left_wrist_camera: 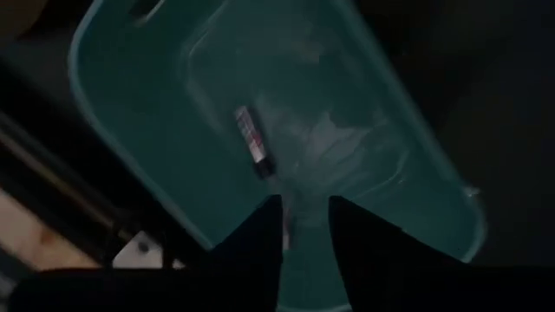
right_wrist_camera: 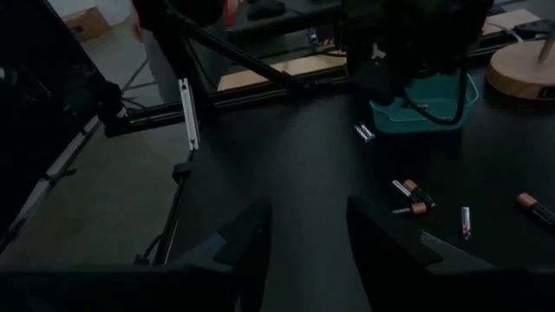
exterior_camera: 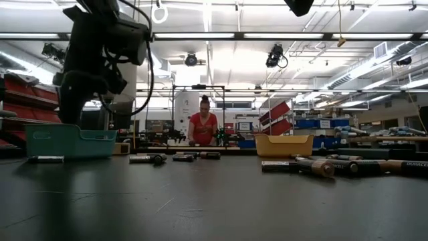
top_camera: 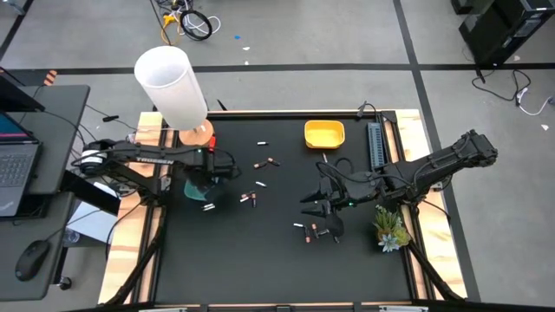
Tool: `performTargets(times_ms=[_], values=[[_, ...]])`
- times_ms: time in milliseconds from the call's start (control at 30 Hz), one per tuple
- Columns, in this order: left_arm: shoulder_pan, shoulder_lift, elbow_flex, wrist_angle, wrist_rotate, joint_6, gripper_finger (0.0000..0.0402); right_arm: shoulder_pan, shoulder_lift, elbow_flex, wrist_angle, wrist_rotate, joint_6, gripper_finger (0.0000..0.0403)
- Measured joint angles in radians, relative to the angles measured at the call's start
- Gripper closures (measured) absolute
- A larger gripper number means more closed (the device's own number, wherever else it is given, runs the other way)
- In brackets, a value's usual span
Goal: Sort batteries
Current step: Put the black battery into the yellow bin
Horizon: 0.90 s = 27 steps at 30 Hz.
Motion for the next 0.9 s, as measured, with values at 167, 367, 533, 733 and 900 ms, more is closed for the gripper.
performTargets(times_ms=[167, 367, 533, 733, 900], values=[[0.016, 0.0, 0.041, -0.014, 0.011, 0.061, 0.0251, 0.0, -0.006, 0.01, -0.029, -0.006, 0.001, 0.0243], [-0.024, -0.001, 0.208, 0.029, 0.0, 0.167, 0.0246, -0.008, 0.018, 0.168, -0.391, -0.02, -0.02, 0.0243], [-0.053, 0.0, 0.296, 0.108, -0.026, 0.181, 0.0246, -0.008, 0.039, 0.106, -0.525, -0.041, -0.065, 0.0243], [-0.097, 0.002, 0.362, 0.118, -0.099, 0.077, 0.0246, -0.009, 0.058, -0.044, -0.546, -0.081, 0.049, 0.0242], [-0.132, 0.002, 0.378, 0.177, -0.114, 0.006, 0.0245, -0.133, 0.057, -0.084, -0.686, -0.029, 0.203, 0.0242]])
